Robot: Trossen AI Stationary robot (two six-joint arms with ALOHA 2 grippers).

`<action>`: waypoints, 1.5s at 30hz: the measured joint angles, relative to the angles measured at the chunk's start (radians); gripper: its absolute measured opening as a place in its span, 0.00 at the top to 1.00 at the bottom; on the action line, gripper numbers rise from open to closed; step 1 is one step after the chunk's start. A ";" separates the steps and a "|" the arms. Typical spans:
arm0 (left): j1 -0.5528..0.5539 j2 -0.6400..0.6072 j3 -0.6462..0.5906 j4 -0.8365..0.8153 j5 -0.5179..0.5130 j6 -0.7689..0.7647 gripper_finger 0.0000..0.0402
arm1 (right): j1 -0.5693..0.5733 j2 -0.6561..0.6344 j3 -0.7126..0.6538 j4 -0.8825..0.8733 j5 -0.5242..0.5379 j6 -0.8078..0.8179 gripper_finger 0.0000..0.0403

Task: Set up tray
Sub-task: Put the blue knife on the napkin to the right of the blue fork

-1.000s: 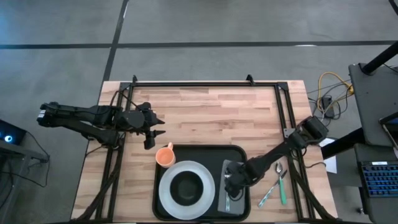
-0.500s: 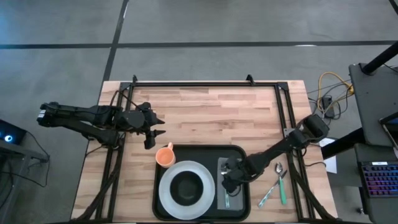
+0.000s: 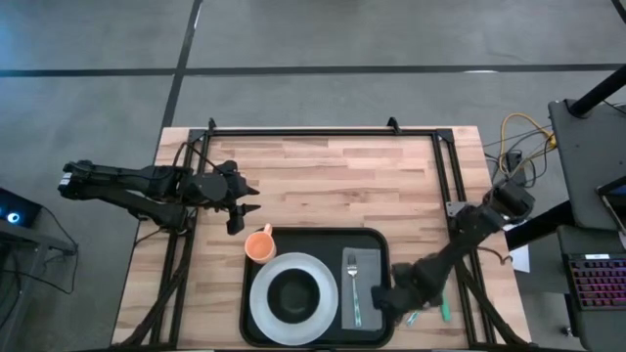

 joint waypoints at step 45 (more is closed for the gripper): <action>0.000 0.002 0.000 -0.001 0.004 -0.013 0.59 | 0.120 -0.010 -0.180 0.064 0.097 0.083 0.60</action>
